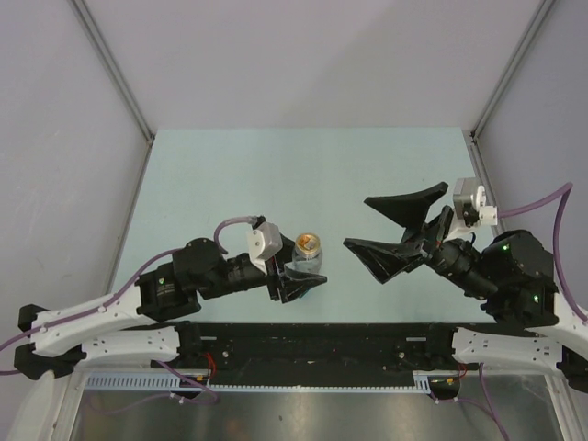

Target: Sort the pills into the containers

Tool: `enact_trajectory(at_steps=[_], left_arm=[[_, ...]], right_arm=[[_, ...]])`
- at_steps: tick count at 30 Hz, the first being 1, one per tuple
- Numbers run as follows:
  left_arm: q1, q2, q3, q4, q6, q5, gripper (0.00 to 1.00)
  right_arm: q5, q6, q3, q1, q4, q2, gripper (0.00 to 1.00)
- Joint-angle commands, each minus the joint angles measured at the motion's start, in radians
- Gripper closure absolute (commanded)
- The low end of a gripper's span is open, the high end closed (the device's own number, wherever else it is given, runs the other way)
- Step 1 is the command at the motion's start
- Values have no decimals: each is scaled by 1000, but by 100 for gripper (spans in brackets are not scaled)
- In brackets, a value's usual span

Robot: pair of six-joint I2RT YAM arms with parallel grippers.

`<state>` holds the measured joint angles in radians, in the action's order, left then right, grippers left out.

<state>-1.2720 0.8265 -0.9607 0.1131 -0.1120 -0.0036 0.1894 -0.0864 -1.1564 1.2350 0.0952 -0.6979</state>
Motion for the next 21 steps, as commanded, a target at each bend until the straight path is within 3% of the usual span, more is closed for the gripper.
enact_trajectory(at_steps=[1,9,12,16,21], left_arm=[[-3,-4,-6,-38,-11,224,100],[-3,40,-35,-38,0,343,100],[-3,51,-44,-36,5,359,100],[-3,59,-49,-38,9,367,100],[-3,65,-53,-38,17,372,100]], right_arm=[[-149,2,-19,3,63,-12,0],[-378,54,-19,15,74,-38,3],[-406,63,-19,14,84,-43,10],[-444,60,-19,14,98,-54,26],[-456,59,-19,14,118,-63,34]])
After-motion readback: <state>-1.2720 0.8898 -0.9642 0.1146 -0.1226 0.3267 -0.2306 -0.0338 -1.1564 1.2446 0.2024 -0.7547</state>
